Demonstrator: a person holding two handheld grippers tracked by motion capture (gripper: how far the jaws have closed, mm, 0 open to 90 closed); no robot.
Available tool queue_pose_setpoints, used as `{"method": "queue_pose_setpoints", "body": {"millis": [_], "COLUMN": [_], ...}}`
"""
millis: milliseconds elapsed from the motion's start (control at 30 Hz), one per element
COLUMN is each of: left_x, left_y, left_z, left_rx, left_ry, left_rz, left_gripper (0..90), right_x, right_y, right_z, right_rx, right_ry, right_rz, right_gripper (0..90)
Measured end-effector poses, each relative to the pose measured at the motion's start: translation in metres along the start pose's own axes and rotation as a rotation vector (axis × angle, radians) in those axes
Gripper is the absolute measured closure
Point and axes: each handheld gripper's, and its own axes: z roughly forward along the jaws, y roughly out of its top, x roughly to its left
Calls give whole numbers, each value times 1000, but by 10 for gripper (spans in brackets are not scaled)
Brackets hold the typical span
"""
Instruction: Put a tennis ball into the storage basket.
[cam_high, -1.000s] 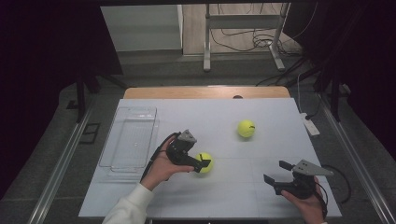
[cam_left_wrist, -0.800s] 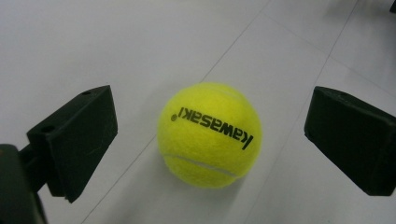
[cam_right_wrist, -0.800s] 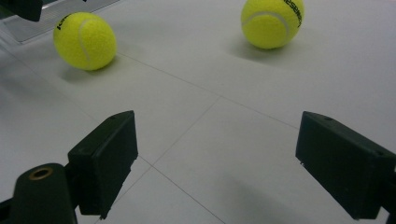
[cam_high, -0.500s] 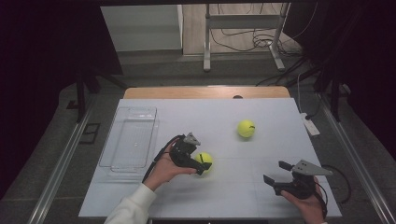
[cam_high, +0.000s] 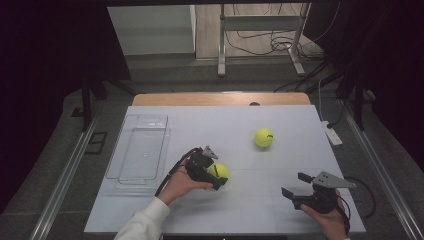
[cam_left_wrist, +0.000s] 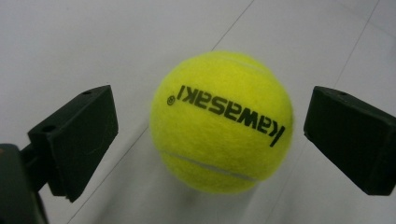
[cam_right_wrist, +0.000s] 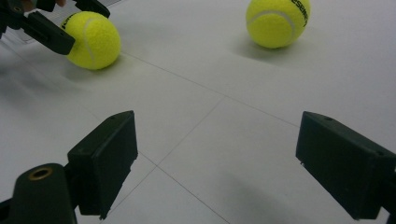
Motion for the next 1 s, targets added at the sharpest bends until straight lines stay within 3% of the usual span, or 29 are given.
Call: {"method": "queue_pose_setpoints", "body": {"millis": [200, 367, 733, 1000], "left_x": [0, -1, -1, 2], "left_y": [-2, -3, -3, -4], "left_z": [2, 3, -1, -14], "left_rx": [2, -4, -11, -85], "left_ry": [4, -13, 2, -21], "left_rz": [13, 11, 19, 30], "left_gripper": [124, 252, 268, 269], "right_x": [-2, -1, -2, -2], "right_y": [0, 0, -1, -1], "right_z": [-1, -1, -2, -2], "right_rx": [-2, -1, -2, -2], "right_ry": [-5, -5, -16, -20], "right_rz": [2, -1, -1, 0], "right_gripper": [130, 130, 132, 133]}}
